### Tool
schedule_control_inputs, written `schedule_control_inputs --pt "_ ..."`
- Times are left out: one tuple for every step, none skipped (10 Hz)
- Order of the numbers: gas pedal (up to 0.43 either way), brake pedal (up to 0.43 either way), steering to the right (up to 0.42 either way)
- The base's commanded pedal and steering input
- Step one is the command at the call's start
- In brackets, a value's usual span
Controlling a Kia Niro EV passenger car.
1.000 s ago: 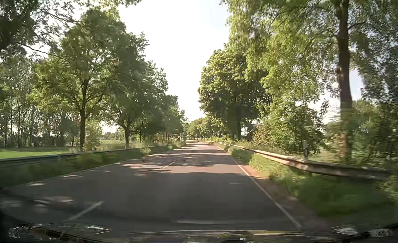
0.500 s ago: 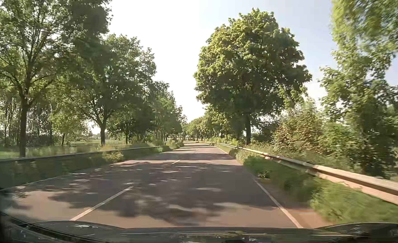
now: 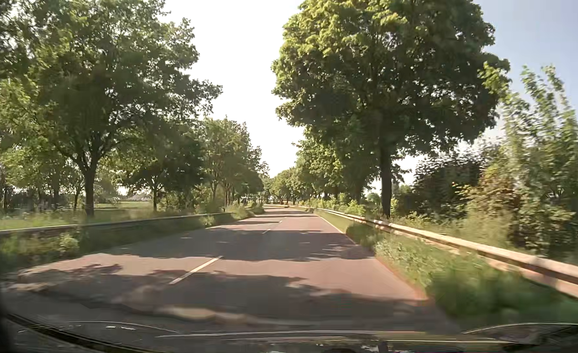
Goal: Follow the waypoints while adhering to traffic rules and regulations
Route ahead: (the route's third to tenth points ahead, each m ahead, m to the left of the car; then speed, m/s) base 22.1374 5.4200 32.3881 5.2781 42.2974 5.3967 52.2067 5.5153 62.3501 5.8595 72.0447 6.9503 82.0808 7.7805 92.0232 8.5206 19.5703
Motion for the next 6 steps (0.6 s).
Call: schedule_control_inputs --pt "0.197 0.0 -0.002" --pt "0.197 0.0 -0.003" --pt "0.197 0.0 -0.003" --pt "0.197 0.0 -0.002" --pt "0.197 0.0 -0.003" --pt "0.197 0.0 -0.002"
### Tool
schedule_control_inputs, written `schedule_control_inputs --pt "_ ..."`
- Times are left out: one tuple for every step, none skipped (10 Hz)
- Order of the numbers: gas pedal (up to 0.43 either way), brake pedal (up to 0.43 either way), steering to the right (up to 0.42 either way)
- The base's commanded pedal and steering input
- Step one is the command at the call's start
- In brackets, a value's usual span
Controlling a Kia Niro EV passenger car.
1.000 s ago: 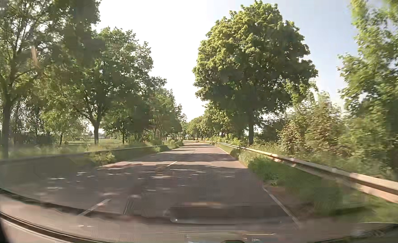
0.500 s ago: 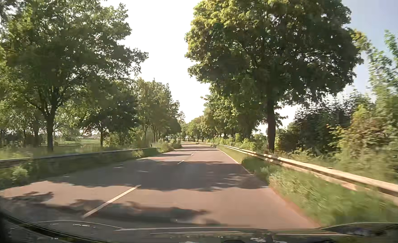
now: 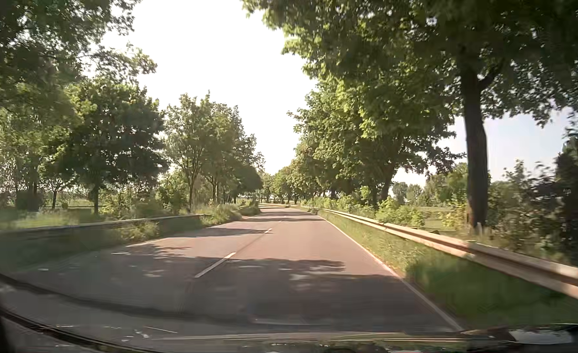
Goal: Follow the waypoints while adhering to traffic rules and regulations
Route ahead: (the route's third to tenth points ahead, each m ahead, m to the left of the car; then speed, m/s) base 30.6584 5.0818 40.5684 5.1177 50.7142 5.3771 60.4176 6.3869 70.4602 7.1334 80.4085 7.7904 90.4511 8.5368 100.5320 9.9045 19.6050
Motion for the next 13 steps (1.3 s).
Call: schedule_control_inputs --pt "0.197 0.0 -0.002" --pt "0.197 0.0 -0.003" --pt "0.197 0.0 -0.002" --pt "0.197 0.0 -0.003" --pt "0.197 0.0 -0.003" --pt "0.197 0.0 -0.003" --pt "0.197 0.0 -0.003" --pt "0.197 0.0 -0.002" --pt "0.197 0.0 -0.003" --pt "0.197 0.0 -0.003" --pt "0.197 0.0 -0.003" --pt "0.197 0.0 -0.004" --pt "0.197 0.0 -0.005"
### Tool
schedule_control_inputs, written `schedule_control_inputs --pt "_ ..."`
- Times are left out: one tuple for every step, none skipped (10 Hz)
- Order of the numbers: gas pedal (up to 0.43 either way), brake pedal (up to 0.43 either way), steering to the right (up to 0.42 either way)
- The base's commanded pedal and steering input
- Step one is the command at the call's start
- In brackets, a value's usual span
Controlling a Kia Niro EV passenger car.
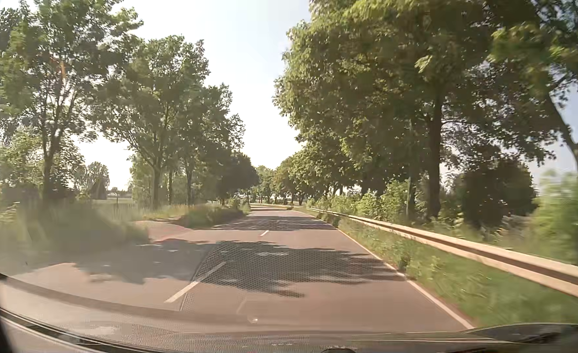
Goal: Follow the waypoints while adhering to traffic rules and regulations
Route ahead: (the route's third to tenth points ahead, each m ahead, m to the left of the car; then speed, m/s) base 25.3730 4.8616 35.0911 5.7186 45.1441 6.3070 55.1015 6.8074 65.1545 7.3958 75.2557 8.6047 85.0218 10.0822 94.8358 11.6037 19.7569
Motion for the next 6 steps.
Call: schedule_control_inputs --pt "0.209 0.0 -0.005" --pt "0.209 0.0 -0.005" --pt "0.209 0.0 -0.005" --pt "0.209 0.0 -0.006" --pt "0.209 0.0 -0.006" --pt "0.209 0.0 -0.006"
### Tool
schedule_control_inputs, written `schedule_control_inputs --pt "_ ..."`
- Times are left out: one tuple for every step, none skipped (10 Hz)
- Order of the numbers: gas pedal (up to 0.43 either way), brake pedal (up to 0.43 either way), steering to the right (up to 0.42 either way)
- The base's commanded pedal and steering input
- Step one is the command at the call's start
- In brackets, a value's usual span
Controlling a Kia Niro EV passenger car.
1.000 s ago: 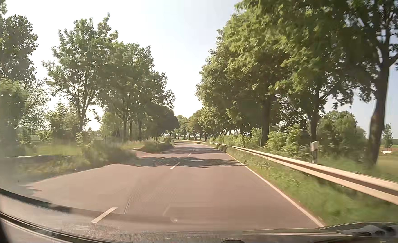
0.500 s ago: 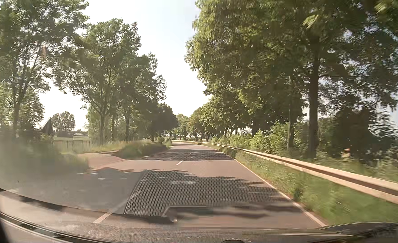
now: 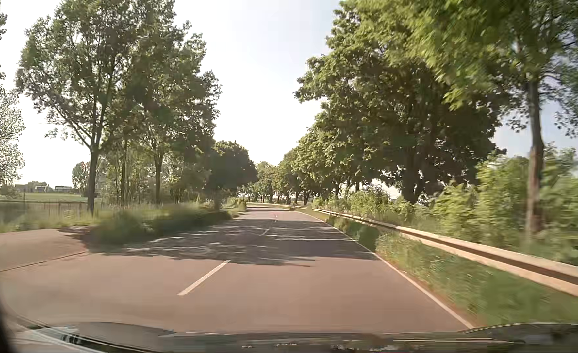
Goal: Follow the waypoints while adhering to traffic rules and regulations
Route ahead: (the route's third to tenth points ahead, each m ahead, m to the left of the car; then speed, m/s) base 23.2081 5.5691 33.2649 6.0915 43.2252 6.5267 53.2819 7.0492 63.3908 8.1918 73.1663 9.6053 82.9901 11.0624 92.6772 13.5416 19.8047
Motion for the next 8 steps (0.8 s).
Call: schedule_control_inputs --pt "0.209 0.0 -0.006" --pt "0.22 0.0 -0.006" --pt "0.22 0.0 -0.007" --pt "0.22 0.0 -0.008" --pt "0.22 0.0 -0.008" --pt "0.22 0.0 -0.008" --pt "0.22 0.0 -0.009" --pt "0.22 0.0 -0.009"
